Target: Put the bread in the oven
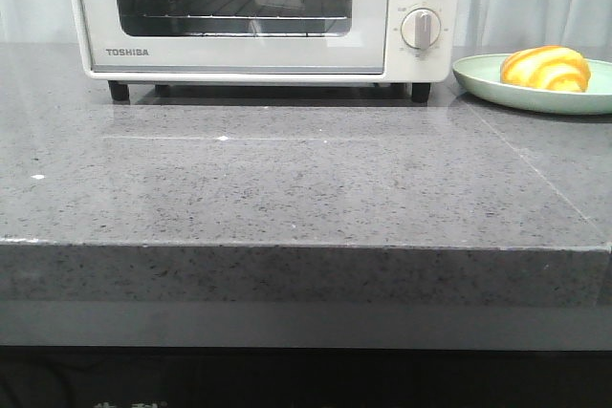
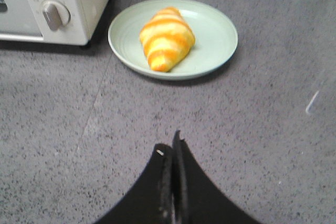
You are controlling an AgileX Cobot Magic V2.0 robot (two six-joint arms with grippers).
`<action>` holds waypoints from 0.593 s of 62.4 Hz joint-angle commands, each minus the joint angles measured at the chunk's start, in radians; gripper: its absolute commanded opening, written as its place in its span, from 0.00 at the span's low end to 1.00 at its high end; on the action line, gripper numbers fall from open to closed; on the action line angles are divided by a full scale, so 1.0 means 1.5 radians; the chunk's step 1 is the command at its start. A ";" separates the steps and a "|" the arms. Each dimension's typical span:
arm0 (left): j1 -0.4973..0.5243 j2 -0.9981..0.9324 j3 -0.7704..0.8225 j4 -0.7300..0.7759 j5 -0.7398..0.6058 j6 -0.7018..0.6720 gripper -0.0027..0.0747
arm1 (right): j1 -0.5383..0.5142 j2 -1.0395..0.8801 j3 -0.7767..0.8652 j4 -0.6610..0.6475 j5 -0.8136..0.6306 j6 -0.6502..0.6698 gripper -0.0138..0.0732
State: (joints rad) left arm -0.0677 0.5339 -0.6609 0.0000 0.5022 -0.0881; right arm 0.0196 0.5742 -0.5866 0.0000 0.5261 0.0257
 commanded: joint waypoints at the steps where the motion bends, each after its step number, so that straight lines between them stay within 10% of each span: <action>1: 0.002 0.008 -0.024 -0.005 -0.050 -0.002 0.01 | -0.005 0.015 -0.026 -0.005 -0.035 -0.004 0.02; 14: 0.002 0.008 -0.024 -0.005 -0.050 -0.002 0.01 | -0.005 0.016 -0.026 -0.006 -0.029 -0.004 0.07; 31: -0.004 0.008 -0.024 -0.005 -0.046 -0.002 0.01 | -0.005 0.016 -0.026 -0.006 -0.026 -0.004 0.76; 37: -0.030 0.008 -0.024 -0.005 -0.054 -0.002 0.01 | -0.005 0.016 -0.026 -0.006 -0.024 -0.004 0.87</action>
State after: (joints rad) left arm -0.0820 0.5368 -0.6609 0.0000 0.5039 -0.0881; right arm 0.0196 0.5894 -0.5866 0.0000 0.5495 0.0257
